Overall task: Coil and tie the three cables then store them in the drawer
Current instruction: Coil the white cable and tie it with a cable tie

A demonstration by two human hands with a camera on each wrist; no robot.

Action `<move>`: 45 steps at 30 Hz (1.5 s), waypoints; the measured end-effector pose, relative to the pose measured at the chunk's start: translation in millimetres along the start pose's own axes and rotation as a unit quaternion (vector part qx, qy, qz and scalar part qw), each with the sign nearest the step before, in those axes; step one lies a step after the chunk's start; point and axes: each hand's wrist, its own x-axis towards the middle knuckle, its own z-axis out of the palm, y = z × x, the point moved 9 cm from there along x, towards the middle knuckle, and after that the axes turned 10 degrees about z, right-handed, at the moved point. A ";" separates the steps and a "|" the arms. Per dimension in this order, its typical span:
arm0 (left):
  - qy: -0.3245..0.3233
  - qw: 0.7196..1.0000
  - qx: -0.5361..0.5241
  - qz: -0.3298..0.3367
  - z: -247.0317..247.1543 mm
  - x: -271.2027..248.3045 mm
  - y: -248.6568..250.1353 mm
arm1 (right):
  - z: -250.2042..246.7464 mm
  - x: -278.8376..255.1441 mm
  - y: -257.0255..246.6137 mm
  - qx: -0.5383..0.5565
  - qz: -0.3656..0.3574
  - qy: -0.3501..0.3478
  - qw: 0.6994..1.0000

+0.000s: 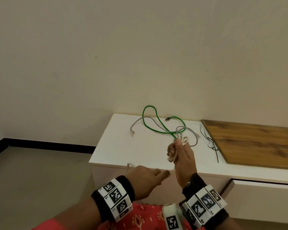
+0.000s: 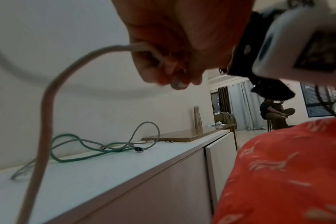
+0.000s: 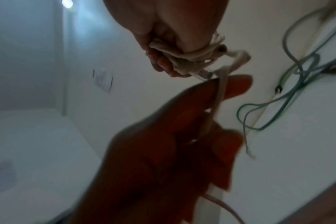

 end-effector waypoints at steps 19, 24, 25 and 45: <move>0.226 0.971 0.045 -0.066 -76.3 -21.9 -44.6 | 32.2 -15.2 44.7 -0.445 0.016 -0.274 0.852; 0.245 0.952 -0.139 -0.122 -60.0 -31.1 -69.9 | 26.5 -18.2 43.3 -0.315 0.126 -0.318 0.886; 0.248 0.946 -0.166 -0.129 -58.7 -32.6 -73.7 | 22.9 -18.6 42.3 -0.291 0.150 -0.318 0.890; 0.142 0.859 -0.444 -0.210 2.3 -27.1 -63.1 | -5.8 7.5 6.6 0.397 0.250 -0.354 0.809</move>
